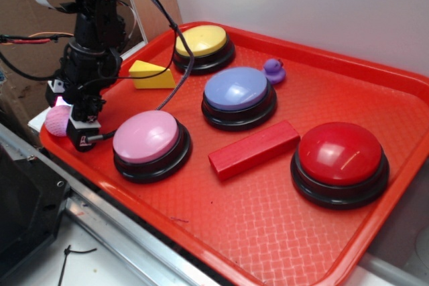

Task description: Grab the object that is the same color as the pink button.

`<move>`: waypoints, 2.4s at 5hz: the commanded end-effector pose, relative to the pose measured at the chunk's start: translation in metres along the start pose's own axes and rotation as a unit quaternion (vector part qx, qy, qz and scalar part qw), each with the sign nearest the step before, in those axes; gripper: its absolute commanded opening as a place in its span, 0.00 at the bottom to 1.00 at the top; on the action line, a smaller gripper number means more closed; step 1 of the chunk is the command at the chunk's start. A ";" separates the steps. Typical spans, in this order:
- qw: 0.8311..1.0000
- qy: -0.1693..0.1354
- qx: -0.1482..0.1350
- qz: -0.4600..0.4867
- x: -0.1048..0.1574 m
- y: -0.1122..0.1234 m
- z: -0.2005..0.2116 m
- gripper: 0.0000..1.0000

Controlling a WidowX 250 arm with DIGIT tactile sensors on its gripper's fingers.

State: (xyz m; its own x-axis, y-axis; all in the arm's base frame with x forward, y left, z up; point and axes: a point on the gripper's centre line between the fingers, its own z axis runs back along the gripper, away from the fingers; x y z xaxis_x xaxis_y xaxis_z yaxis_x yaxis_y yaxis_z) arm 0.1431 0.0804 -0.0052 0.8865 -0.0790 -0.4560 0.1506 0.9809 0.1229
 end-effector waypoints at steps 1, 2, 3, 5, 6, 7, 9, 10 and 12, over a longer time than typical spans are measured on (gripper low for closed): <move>1.000 0.000 0.000 0.000 0.000 0.000 0.000 0.00; 1.000 0.010 -0.003 0.006 -0.001 0.001 -0.003 0.00; 1.000 0.014 -0.007 0.012 0.001 0.003 -0.005 0.00; 1.000 0.023 -0.018 0.011 0.006 0.006 -0.005 0.00; 0.999 0.006 -0.030 0.013 0.005 0.005 0.009 0.00; 0.998 -0.033 -0.053 0.017 0.001 0.003 0.039 0.00; 0.993 -0.109 -0.053 -0.010 -0.014 -0.019 0.091 0.00; 0.992 -0.116 -0.043 -0.005 -0.012 -0.025 0.099 0.00; 0.990 -0.120 -0.031 0.064 -0.044 -0.036 0.129 0.00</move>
State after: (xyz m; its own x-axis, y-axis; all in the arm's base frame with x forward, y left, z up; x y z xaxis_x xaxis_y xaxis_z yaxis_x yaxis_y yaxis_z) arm 0.1502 0.0262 0.1160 0.9664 0.0158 -0.2564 0.0105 0.9948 0.1009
